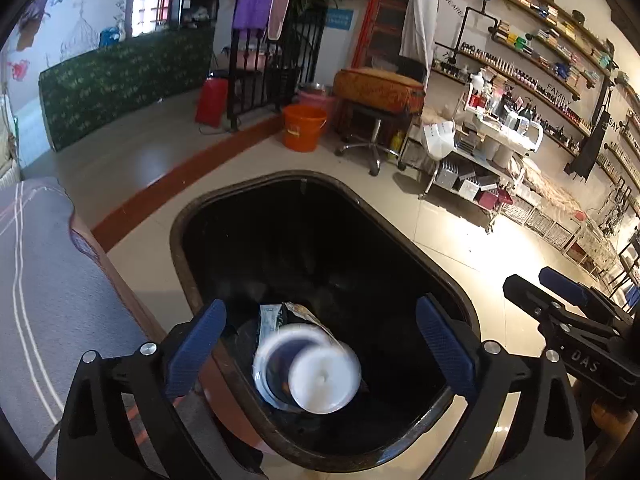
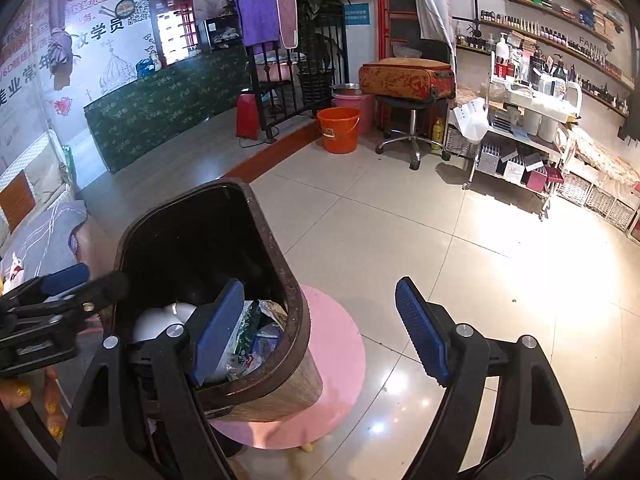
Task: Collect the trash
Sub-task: 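Open the left tool over the bin to drop the blue cup, then grasp the orange peel with the left tool while the right tool grasps the white bag, then carry the orange peel and white bag over the bin with both tools, then open both tools to drop the white bag and orange peel into the bin, then grasp the white face mask with the left tool while the right tool grasps the tissue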
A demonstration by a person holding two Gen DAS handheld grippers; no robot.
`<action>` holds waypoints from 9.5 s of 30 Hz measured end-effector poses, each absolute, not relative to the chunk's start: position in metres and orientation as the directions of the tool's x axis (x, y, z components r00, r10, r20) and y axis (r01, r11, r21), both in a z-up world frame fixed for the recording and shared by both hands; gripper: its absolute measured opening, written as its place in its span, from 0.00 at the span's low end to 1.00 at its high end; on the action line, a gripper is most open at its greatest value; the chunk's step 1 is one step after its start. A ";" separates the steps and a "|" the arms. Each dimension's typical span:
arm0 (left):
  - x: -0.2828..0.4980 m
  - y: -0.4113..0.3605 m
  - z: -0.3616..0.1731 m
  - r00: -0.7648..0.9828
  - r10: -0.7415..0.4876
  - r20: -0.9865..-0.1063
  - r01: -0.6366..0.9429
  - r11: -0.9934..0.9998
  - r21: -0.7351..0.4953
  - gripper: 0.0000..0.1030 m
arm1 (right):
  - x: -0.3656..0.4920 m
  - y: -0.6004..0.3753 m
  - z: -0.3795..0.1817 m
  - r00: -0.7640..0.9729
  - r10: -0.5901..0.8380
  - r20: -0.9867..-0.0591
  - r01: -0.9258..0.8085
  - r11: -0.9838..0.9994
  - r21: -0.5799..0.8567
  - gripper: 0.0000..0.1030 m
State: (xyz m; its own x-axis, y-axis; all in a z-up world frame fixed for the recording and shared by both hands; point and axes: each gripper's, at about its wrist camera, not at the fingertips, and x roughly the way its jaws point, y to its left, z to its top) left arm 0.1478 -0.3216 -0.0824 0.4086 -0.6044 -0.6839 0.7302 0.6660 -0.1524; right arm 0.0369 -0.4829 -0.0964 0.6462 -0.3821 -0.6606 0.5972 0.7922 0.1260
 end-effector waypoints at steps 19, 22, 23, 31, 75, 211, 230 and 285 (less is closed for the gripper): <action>0.126 -0.190 -0.043 0.629 -0.440 -0.641 0.544 0.838 -0.041 0.94 | 0.091 -0.396 -0.089 0.729 -0.163 -0.665 0.368 0.912 0.180 0.76; 0.125 -0.161 -0.042 0.647 -0.406 -0.646 0.499 0.865 -0.044 0.95 | 0.100 -0.369 -0.085 0.752 -0.089 -0.654 0.288 0.936 0.204 0.76; 0.124 -0.156 -0.042 0.655 -0.393 -0.645 0.484 0.874 -0.041 0.95 | 0.104 -0.357 -0.083 0.756 -0.064 -0.652 0.259 0.944 0.207 0.76; 0.126 -0.091 -0.042 0.715 -0.268 -0.645 0.323 0.946 -0.035 0.94 | 0.126 -0.292 -0.071 0.763 0.092 -0.640 0.066 0.974 0.219 0.76; 0.245 0.074 -0.080 0.619 -0.218 -0.755 0.070 0.972 -0.224 0.17 | 0.359 -0.095 -0.093 0.489 0.323 -0.810 -0.288 0.937 0.199 0.22; 0.174 -0.395 -0.081 0.500 -0.252 -0.829 0.806 0.485 0.339 0.91 | 0.026 -0.489 -0.078 0.709 -0.302 -0.638 0.568 0.780 0.262 0.74; 0.175 -0.298 -0.055 0.545 -0.385 -0.745 0.685 0.717 0.130 0.94 | 0.051 -0.465 -0.075 0.731 -0.242 -0.638 0.506 0.819 0.269 0.75; 0.252 0.120 -0.068 0.722 -0.167 -0.672 0.020 0.975 -0.221 0.04 | 0.379 -0.034 -0.097 0.438 0.288 -0.852 -0.463 0.884 0.061 0.53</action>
State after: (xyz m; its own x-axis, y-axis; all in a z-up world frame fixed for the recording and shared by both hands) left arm 0.2523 0.1203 -0.0678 0.7218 -0.1671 -0.6716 0.0199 0.9750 -0.2212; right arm 0.3785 -0.0338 -0.0967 0.4381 0.2880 -0.8516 -0.4629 0.8843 0.0609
